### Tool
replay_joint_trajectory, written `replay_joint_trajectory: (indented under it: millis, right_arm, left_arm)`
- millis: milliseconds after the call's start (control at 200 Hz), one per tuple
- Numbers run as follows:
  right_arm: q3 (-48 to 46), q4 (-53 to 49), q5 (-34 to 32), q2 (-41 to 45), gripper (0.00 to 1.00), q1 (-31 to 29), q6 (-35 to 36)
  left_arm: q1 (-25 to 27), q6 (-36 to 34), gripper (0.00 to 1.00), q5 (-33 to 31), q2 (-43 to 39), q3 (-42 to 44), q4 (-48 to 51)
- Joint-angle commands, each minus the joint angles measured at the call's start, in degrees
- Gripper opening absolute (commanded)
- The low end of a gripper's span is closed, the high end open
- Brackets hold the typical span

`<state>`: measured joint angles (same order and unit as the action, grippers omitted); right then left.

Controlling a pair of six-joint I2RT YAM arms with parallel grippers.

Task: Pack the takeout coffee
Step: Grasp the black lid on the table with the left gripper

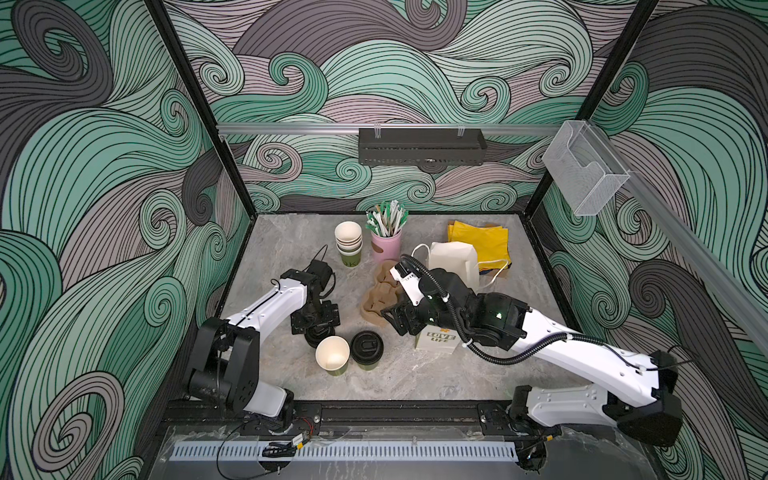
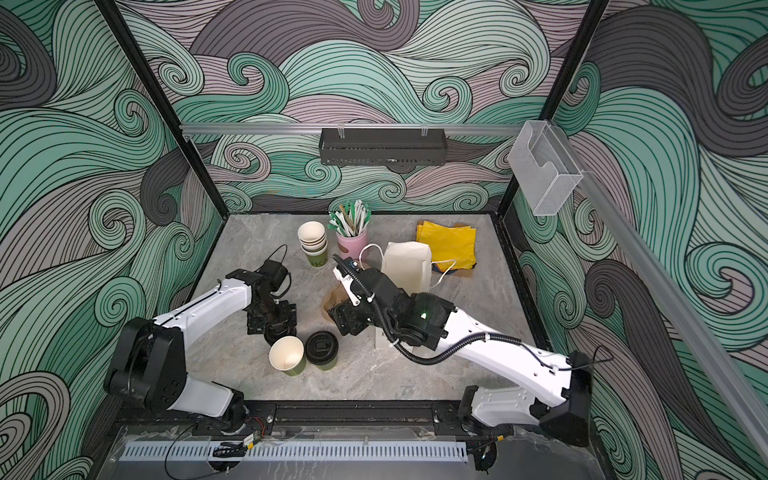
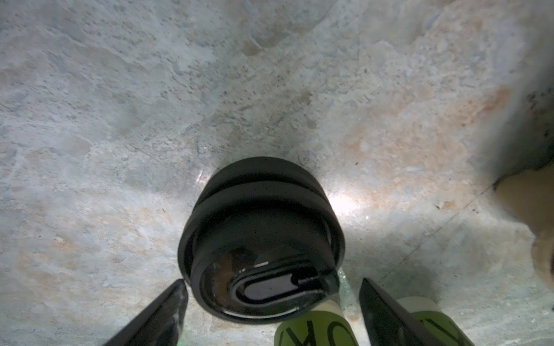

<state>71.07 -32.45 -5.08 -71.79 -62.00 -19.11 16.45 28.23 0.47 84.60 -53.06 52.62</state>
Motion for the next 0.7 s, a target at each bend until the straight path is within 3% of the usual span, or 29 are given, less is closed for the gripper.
replay_joint_trajectory:
  millis: [0, 485, 695]
  right_arm:
    - [0.1, -0.5, 0.4, 0.7, 0.78, 0.4, -0.7]
    - [-0.2, -0.2, 0.8, 0.7, 0.78, 0.6, -0.6]
    - [-0.5, -0.2, 0.7, 1.0, 0.78, 0.6, -0.7]
  left_arm:
    - [-0.6, -0.7, 0.9, -0.3, 0.9, -0.7, 0.1]
    - [-0.7, -0.4, 0.87, -1.1, 2.4, -1.0, 0.2]
    - [-0.7, -0.6, 0.79, -1.3, 2.2, -1.0, 0.6]
